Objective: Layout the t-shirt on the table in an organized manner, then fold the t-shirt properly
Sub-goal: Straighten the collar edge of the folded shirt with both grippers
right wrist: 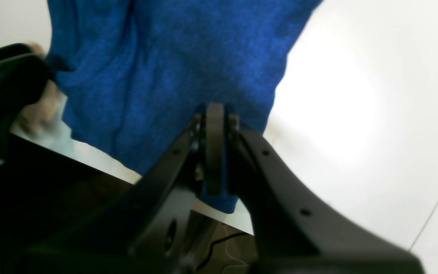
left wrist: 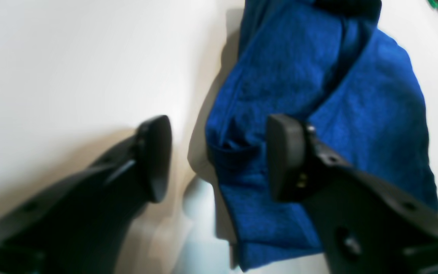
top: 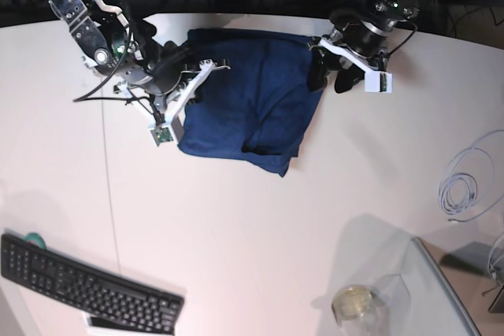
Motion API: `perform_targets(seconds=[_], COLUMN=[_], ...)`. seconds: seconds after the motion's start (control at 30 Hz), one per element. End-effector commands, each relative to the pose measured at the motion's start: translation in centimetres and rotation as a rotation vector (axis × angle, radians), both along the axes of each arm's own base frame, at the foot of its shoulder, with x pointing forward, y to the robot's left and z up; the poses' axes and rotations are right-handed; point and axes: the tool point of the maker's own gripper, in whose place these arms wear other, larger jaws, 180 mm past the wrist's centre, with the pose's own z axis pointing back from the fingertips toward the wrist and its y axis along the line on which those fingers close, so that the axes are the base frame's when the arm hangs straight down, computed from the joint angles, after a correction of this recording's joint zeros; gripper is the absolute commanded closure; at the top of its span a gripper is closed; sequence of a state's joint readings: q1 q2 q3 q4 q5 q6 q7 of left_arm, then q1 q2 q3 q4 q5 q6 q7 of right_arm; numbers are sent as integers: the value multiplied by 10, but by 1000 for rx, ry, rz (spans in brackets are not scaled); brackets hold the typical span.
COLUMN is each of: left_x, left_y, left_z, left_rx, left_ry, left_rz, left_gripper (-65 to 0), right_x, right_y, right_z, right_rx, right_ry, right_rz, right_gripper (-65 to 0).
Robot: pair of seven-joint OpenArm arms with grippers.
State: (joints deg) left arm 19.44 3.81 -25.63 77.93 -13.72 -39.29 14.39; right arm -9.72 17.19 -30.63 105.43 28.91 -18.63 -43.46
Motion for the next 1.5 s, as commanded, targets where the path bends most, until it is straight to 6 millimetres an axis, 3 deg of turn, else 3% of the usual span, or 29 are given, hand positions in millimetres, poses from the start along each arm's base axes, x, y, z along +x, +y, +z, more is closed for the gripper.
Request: perform_targets(seconds=[0.0,0.13,0.33,0.37,0.7,1.07,1.47], left_x=[7,9,7,7,-7,-29,-40], left_y=[-2,-3,-3,-3,-5,-10,10], left_z=[9,10,7,7,8,76,53], left_rx=[-19,-23,-26,-26,26,-46,-14], left_ry=[-41,-46,-36,-36,45,-26,53], left_rz=[3,5,5,5,-53,-32,-20], left_gripper=[-321,-257,-13,0,0,0,0], right_x=[9,9,7,7,5,-4,-8], right_y=[-1,-1,-5,-6,-7,-16,-13], right_z=[9,9,0,-2,-4,-10,-11], right_rx=[9,7,-10,-13,-17,-21,-4], right_ry=[-44,-44,-21,-16,-8,17,-14], right_rz=[1,1,-6,-7,-8,-41,-46], right_gripper=[-14,-14,-14,-14,-14,-14,-14])
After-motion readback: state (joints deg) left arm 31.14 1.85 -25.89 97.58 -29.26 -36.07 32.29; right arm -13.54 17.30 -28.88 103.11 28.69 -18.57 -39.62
